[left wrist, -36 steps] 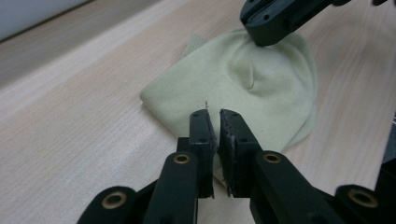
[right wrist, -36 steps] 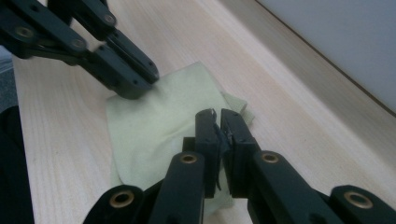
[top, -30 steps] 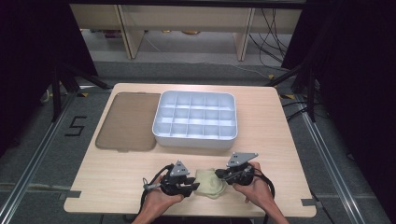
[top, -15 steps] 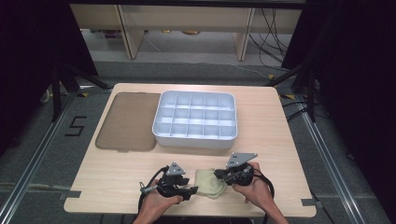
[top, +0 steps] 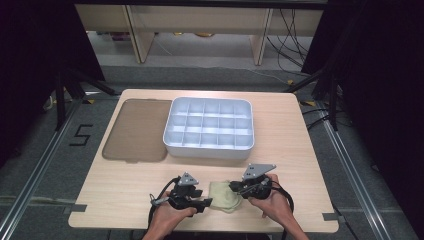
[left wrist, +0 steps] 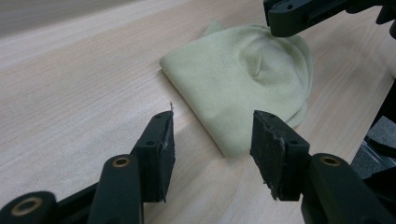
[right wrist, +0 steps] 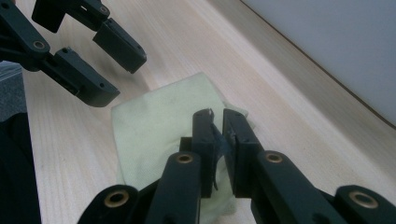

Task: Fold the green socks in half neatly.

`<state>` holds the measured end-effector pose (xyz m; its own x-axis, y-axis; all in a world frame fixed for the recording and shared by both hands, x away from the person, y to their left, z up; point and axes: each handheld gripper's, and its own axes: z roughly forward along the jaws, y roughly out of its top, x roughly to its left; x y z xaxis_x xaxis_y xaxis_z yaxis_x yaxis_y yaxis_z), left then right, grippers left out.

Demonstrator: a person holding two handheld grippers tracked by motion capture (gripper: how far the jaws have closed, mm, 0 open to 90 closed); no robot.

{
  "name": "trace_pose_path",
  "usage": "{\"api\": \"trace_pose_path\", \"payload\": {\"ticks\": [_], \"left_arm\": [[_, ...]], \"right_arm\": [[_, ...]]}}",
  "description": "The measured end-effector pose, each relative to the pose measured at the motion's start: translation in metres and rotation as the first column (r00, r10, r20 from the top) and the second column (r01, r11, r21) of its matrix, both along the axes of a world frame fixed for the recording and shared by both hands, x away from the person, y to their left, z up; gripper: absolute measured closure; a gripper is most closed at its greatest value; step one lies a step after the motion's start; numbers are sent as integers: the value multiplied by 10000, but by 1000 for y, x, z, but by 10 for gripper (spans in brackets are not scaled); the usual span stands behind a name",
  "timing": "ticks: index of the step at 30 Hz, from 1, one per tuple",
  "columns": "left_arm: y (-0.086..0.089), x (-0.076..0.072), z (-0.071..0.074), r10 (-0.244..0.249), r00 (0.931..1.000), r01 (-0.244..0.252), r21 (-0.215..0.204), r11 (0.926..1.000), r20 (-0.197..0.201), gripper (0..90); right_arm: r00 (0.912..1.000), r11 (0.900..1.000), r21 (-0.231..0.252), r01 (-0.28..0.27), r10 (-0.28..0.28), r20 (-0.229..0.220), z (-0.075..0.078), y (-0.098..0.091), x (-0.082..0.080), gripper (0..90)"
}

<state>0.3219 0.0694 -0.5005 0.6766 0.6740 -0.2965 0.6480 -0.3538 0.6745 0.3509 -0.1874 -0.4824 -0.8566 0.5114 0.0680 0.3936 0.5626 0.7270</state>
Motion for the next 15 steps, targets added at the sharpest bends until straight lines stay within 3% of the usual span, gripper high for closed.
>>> {"api": "trace_pose_path", "payload": {"ticks": [1, 8, 12, 15], "left_arm": [[-2, -1, -1, 245, 9997, -245, -155, 9996, -19, 493], [-9, 3, -1, 198, 9992, -205, -178, 9996, -351, 507], [-16, 6, -5, -130, 9992, 134, 94, 9999, -383, 546], [-19, 5, -8, -254, 9995, 261, 371, 9990, -183, 598]], "right_arm": [[10000, 10000, 0, 0, 0, 0, 0, 0, 0, 836], [10000, 10000, -40, 46, -46, 31, 1, 0, -1, 836], [10000, 10000, -12, 6, -6, 51, 0, 0, 0, 837], [10000, 10000, 18, 3, -3, 29, 1, 0, -1, 836]]}}
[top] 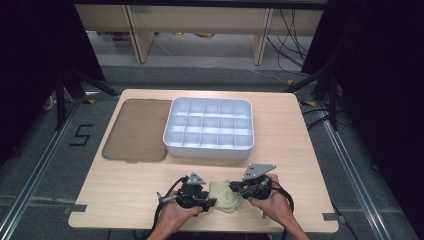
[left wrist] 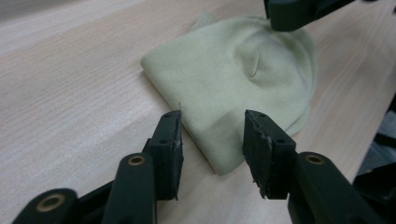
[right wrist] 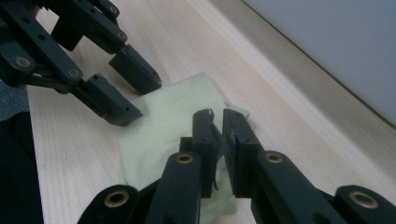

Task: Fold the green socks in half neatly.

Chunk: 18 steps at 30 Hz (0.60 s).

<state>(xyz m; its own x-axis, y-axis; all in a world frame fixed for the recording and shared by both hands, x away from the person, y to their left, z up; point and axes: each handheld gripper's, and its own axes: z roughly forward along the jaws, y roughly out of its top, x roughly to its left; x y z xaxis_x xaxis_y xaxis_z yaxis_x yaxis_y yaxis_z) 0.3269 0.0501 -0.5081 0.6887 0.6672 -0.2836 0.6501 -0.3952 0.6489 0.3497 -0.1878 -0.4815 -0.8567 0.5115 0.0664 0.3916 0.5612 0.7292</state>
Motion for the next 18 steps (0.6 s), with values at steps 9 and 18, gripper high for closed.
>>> {"api": "trace_pose_path", "payload": {"ticks": [9, 18], "left_arm": [[-3, -4, -3, 298, 9994, -294, -231, 9993, 190, 760], [-1, -2, 0, 16, 9984, -13, -64, 10000, 565, 832]], "right_arm": [[9998, 9999, -27, -106, 107, 168, 0, 0, 0, 836], [9998, 9999, -153, -15, 18, 174, -2, 7, 3, 853]]}}
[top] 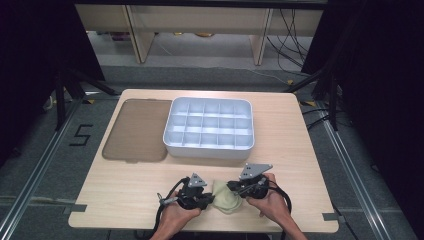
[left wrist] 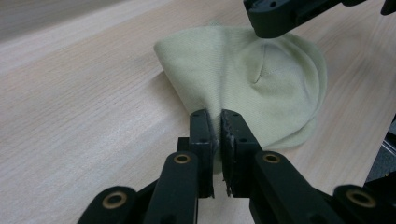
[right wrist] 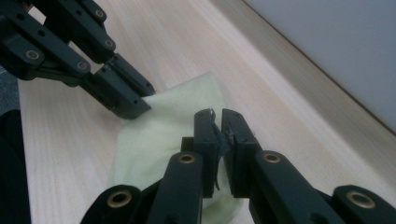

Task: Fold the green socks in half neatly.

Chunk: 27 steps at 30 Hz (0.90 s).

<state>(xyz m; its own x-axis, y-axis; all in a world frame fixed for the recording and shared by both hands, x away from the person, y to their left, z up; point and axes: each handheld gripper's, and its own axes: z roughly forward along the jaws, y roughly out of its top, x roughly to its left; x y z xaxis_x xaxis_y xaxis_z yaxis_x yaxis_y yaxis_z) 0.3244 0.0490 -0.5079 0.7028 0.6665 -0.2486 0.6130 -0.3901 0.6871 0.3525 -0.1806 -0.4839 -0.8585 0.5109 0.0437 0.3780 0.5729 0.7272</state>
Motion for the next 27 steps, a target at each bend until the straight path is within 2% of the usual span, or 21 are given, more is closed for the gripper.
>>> {"api": "trace_pose_path", "payload": {"ticks": [2, 6, 7, 8, 10, 11, 12, 13, 14, 15, 16, 17, 20, 22, 24, 25, 26, 27], "left_arm": [[2, 1, 1, -119, 9999, 117, 190, 9998, 108, 832], [2, 0, 4, 130, 9999, -130, -29, 9999, 60, 832], [2, 0, 5, 136, 9999, -137, 68, 9999, 45, 832], [4, 1, 6, -92, 9999, 91, 133, 9999, 86, 833], [6, 2, 7, -127, 9998, 124, 171, 9998, 179, 834], [5, 1, 7, 63, 9998, -64, 31, 10000, 191, 834], [6, 2, 7, 35, 9998, -35, 24, 10000, 173, 834], [8, 3, 7, -134, 9997, 129, 194, 9997, 224, 834], [8, 4, 7, -6, 9998, 4, 99, 10000, 195, 834], [8, 4, 7, -6, 9998, 4, 99, 10000, 195, 834], [10, 4, 8, -41, 9999, 39, 132, 9999, 165, 835], [10, 4, 8, -74, 9997, 70, 163, 9998, 230, 835], [11, 3, 11, -150, 9993, 147, 103, 9998, 346, 838], [10, 3, 12, -115, 9991, 116, -32, 9999, 415, 839], [10, 3, 14, -184, 9984, 181, 59, 9998, 534, 840], [10, 3, 14, -166, 9984, 166, 0, 9999, 533, 840], [11, 3, 15, -279, 9980, 270, 150, 9995, 572, 840], [11, 3, 14, -268, 9980, 259, 157, 9995, 566, 840]], "right_arm": [[9999, 9999, 127, -64, 62, 136, 0, 2, 3, 859], [9998, 9996, 234, 135, -138, 115, 0, 7, 7, 869], [9998, 9997, 238, 110, -114, 176, 0, 8, 8, 870], [10000, 9998, 203, 75, -76, 44, 0, 11, 9, 871], [9999, 9999, 97, 36, -37, 154, -2, 15, 12, 874], [9999, 9999, 41, 98, -98, 109, -3, 16, 12, 875], [9999, 10000, 1, 66, -66, 140, -4, 18, 14, 875], [9999, 10000, -12, 95, -95, 78, -5, 19, 14, 876], [9999, 9999, -79, 113, -113, -67, -6, 20, 14, 876], [10000, 9999, -102, 78, -78, 59, -8, 21, 16, 876], [9999, 9998, -136, 150, -151, -70, -11, 24, 16, 877], [9999, 9994, -320, 115, -116, -25, -13, 25, 17, 877], [9998, 9994, -289, 192, -193, -32, -17, 29, 19, 881], [9997, 9987, -482, 142, -150, -171, -17, 30, 20, 881], [9999, 9993, -353, 149, -148, 26, -22, 33, 21, 887], [9999, 9993, -353, 149, -148, 26, -22, 33, 21, 887], [9999, 9988, -479, 50, -55, -92, -21, 32, 21, 887], [10000, 9995, -312, 32, -32, 0, -22, 33, 22, 887]]}}
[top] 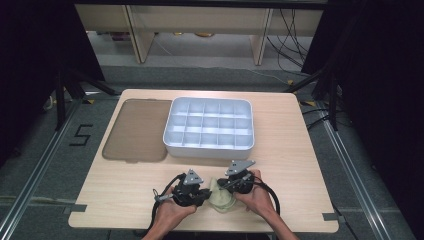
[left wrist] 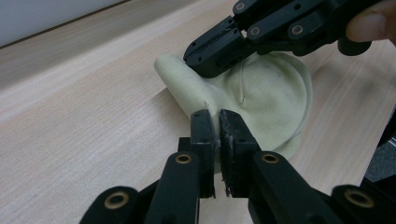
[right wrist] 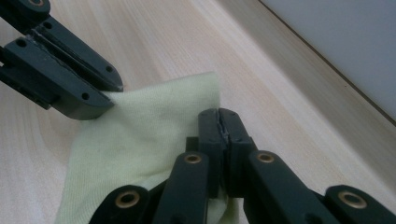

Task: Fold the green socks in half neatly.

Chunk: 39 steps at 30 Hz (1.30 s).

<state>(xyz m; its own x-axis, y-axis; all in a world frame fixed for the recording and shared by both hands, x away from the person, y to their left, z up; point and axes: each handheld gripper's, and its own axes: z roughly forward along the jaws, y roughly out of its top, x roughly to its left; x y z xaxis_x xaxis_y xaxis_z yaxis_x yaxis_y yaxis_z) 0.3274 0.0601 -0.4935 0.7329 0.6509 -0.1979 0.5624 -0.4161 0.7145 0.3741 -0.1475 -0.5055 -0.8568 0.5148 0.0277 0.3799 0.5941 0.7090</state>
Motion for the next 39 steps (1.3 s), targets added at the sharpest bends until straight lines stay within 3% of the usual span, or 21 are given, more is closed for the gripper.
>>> {"api": "trace_pose_path", "payload": {"ticks": [1, 5, 11, 20, 27, 29, 32, 37, 39], "left_arm": [[0, 0, -1, 31, 10000, -31, -15, 10000, 15, 840], [2, 2, -1, 176, 9998, -176, -43, 9998, -18, 840], [7, 5, 1, 293, 9995, -293, -38, 9996, 104, 839], [10, 6, 2, 272, 9995, -272, -13, 9996, 135, 839], [11, 4, 1, 276, 9995, -276, 3, 9996, 160, 838], [11, 4, 1, 332, 9993, -331, -36, 9994, 179, 838], [11, 4, 2, 370, 9990, -368, -79, 9993, 242, 838], [12, 2, 5, 280, 9988, -284, 92, 9996, 390, 838], [11, 2, 5, 283, 9986, -287, 73, 9996, 447, 837]], "right_arm": [[9999, 9999, -134, 65, -67, -138, 2, -2, -1, 886], [9999, 9998, 177, 106, -106, -15, 5, -5, -1, 886], [9989, 9970, 614, -462, 468, -87, 17, -4, -23, 884], [9955, 9937, 680, -893, 913, -269, 13, 4, -34, 882], [9881, 9889, 118, -1480, 1484, -398, -1, 20, -40, 873], [9882, 9890, 28, -1478, 1478, -397, 1, 20, -40, 875], [9910, 9907, 319, -1326, 1331, -163, 6, 13, -36, 885], [9993, 9976, 606, -323, 334, -180, 18, -16, -28, 890], [9997, 9977, 654, -195, 204, -142, 18, -26, -25, 890]]}}
